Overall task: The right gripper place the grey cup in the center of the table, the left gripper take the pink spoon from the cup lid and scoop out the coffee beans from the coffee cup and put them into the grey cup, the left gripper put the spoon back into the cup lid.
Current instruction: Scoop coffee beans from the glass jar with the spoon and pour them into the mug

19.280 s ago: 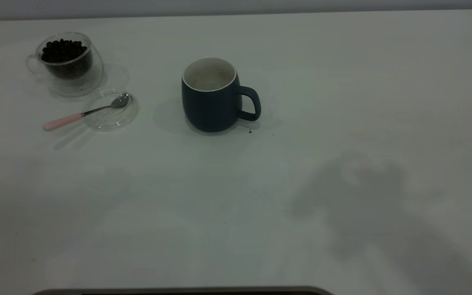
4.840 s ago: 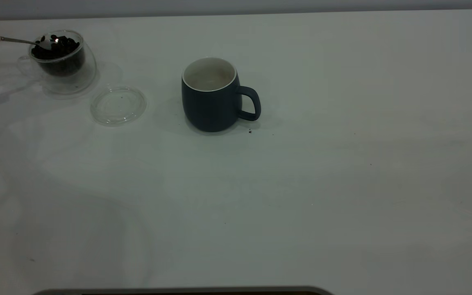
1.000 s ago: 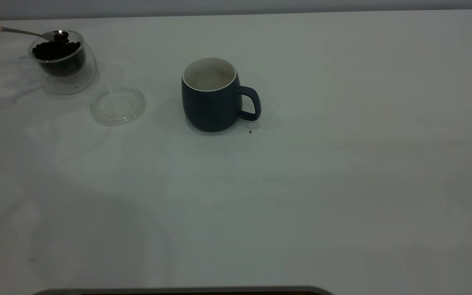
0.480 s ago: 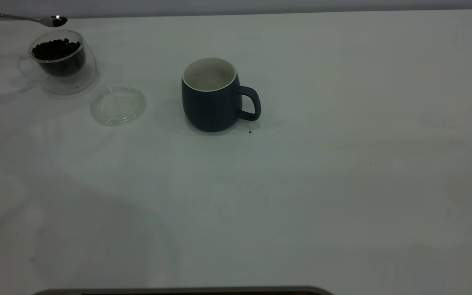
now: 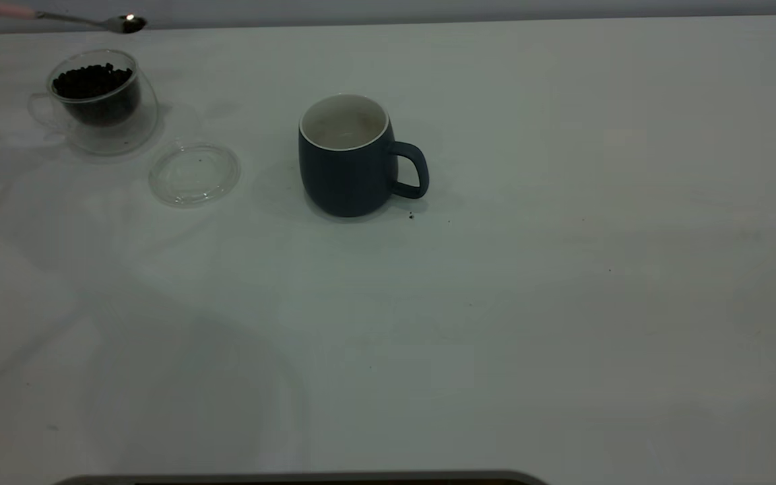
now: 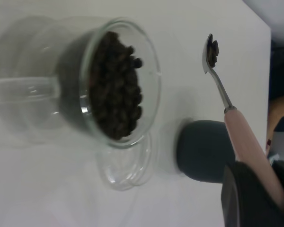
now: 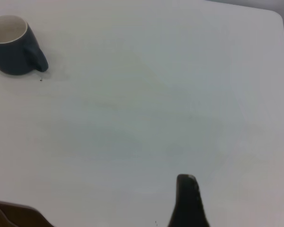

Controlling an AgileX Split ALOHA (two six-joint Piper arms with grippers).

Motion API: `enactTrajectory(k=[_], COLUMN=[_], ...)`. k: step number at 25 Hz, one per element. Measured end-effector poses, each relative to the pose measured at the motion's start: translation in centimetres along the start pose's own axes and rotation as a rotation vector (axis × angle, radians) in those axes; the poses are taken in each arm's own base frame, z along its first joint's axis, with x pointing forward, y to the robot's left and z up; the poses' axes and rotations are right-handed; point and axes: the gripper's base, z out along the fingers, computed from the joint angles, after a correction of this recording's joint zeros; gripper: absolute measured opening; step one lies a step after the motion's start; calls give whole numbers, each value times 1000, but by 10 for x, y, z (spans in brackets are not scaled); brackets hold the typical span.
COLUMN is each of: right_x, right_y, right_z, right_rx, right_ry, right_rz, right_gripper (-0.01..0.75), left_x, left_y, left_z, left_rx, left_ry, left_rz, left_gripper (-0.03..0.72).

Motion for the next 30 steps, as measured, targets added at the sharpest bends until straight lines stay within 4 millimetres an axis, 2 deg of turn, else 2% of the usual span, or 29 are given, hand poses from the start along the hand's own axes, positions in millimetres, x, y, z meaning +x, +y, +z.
enactTrajectory(k=[18, 30], right_x=[0, 0], right_y=[0, 0], right_z=[0, 0], right_rx=[0, 0], right_ry=[0, 0], right_rz=[0, 0], right_gripper=[588, 588], left_x=[8, 21], left_y=[-56, -81], left_z=[81, 118], left_rx=[77, 85], left_ry=[145, 241], left_rz=[93, 150], left_gripper=[135, 135])
